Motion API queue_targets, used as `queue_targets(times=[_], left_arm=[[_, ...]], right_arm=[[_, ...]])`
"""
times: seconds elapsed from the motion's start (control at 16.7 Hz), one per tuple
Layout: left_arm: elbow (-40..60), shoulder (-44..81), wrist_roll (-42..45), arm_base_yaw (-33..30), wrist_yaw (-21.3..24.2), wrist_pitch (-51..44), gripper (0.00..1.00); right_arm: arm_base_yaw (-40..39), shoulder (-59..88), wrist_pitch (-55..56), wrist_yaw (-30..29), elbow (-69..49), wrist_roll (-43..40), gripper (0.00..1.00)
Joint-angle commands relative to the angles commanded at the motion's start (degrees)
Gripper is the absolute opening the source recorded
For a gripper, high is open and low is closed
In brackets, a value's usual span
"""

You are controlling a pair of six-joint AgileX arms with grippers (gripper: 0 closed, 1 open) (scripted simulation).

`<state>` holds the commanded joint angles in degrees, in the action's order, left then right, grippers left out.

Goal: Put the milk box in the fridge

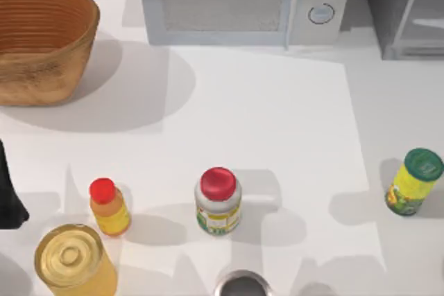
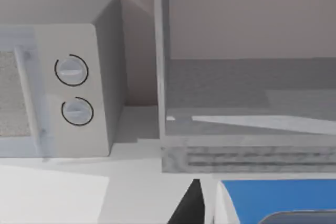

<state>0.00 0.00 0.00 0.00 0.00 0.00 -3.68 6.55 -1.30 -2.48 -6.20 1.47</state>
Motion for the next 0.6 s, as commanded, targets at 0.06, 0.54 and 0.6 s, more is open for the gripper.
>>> queue_targets(times=[0.06, 0.54, 0.6], left_arm=[[0.00, 0.00, 0.00, 0.00, 0.00, 0.00, 1.00], [0.00, 0.00, 0.00, 0.00, 0.00, 0.00, 1.00], [0.00, 0.00, 0.00, 0.00, 0.00, 0.00, 1.00]], right_arm=[[1.33, -2.53, 0.47, 0.91, 2.38, -0.55, 0.00], [3.50, -6.28, 1.22, 2.41, 6.19, -1.33, 0.00], [3.50, -6.28, 1.22, 2.41, 6.19, -1.33, 0.00]])
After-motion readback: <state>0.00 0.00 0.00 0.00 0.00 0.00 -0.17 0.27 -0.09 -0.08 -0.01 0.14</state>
